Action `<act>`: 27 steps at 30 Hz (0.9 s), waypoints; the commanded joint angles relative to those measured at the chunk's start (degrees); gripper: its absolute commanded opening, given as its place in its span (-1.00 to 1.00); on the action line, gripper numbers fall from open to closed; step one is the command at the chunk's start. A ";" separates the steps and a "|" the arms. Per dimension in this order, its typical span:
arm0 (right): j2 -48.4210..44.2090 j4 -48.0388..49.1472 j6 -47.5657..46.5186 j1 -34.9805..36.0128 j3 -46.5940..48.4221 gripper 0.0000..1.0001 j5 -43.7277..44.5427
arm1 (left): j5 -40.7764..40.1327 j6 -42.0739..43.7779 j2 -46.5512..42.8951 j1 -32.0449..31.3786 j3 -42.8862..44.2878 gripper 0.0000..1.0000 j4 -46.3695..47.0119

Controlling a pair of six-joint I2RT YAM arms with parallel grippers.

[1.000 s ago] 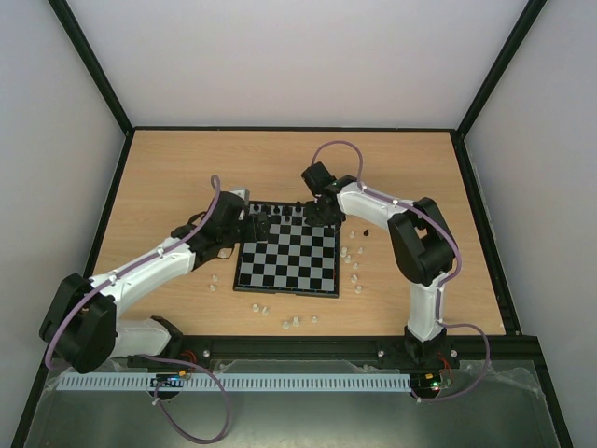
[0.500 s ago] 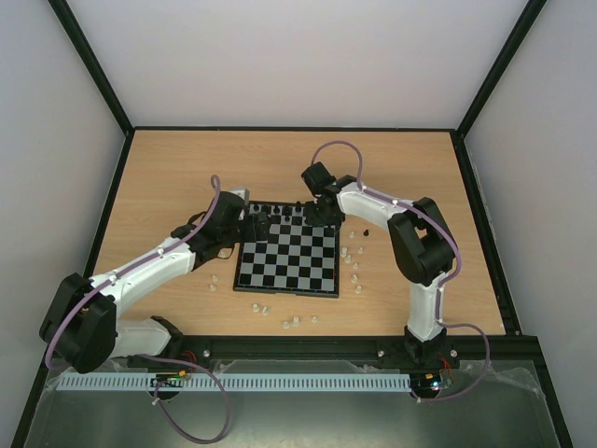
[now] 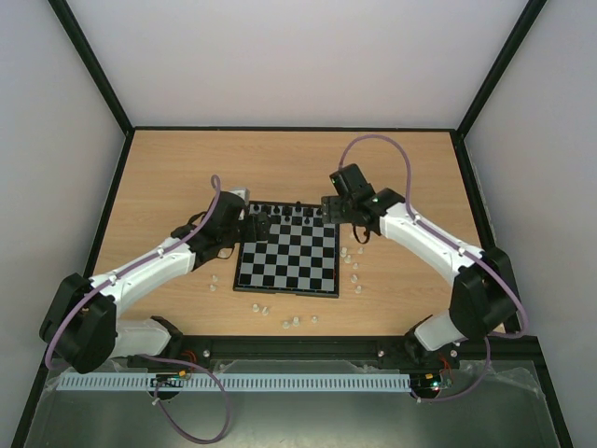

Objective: Set up the chess pieces on the board
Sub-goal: Pick up the chess piece at the center of the board.

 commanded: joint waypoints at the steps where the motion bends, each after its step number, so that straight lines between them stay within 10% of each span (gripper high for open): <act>1: -2.83 -1.95 1.93 -1.24 -7.14 0.99 5.22 | 2.18 1.02 -1.73 -0.43 -1.17 0.99 2.13; 10: -5.64 0.04 3.02 -11.32 -15.23 0.98 -0.21 | 4.68 1.56 -1.10 -0.43 -1.51 0.99 3.55; 27: 7.31 2.88 1.57 -14.21 -11.23 -0.24 -1.32 | 4.25 1.76 -1.90 -0.38 -1.66 0.99 2.85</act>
